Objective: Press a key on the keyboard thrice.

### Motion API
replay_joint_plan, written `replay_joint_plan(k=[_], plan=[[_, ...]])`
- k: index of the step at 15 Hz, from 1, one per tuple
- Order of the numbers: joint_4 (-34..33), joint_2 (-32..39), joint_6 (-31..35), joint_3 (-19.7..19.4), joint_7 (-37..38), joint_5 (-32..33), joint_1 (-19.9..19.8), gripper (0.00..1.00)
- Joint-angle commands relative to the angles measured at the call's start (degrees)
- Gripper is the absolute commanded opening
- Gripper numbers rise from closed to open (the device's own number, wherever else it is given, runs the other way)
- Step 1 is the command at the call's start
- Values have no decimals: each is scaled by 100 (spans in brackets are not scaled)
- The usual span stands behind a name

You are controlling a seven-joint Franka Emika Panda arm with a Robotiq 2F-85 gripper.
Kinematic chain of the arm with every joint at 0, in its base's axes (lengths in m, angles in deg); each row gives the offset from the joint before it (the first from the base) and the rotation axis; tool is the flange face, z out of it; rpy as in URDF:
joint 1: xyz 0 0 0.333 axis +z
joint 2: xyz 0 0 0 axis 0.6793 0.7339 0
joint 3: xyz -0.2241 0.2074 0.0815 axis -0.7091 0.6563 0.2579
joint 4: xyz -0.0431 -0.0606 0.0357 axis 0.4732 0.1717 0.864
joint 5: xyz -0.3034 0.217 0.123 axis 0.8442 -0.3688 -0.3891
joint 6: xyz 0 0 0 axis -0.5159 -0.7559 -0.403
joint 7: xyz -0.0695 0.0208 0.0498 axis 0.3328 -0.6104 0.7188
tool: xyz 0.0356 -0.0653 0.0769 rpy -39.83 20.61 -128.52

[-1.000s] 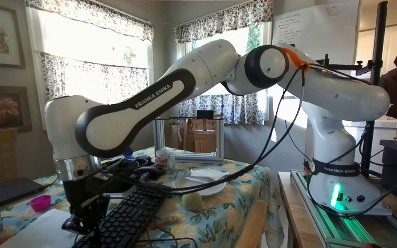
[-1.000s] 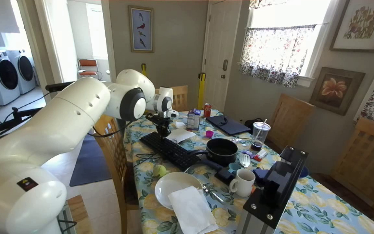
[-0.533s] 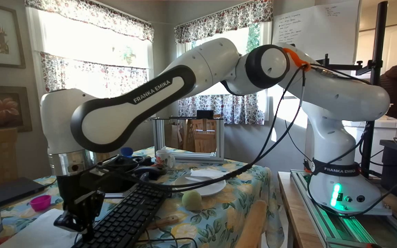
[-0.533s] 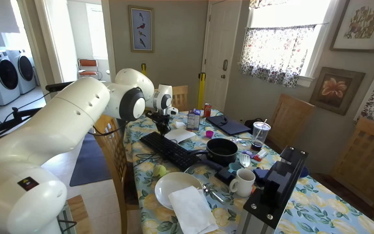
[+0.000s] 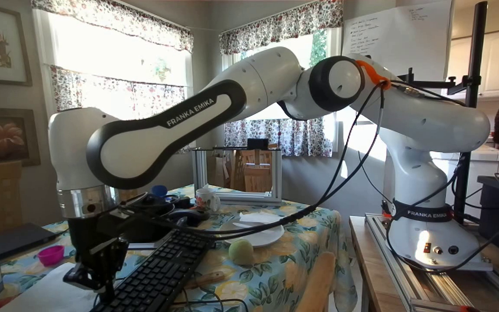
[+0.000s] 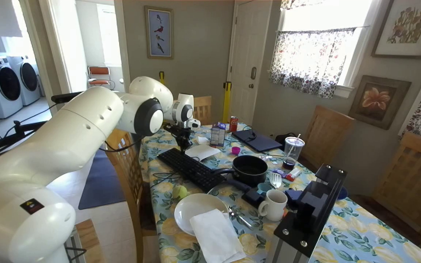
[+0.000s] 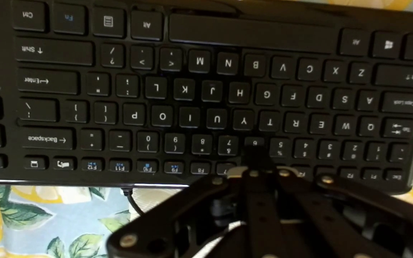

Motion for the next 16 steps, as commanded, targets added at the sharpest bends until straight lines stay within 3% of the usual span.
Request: replay_joint_plan(k=[1, 16], plan=[[-174, 95, -142, 18, 15, -59, -27, 0], [-163, 228, -172, 51, -47, -87, -108, 0]])
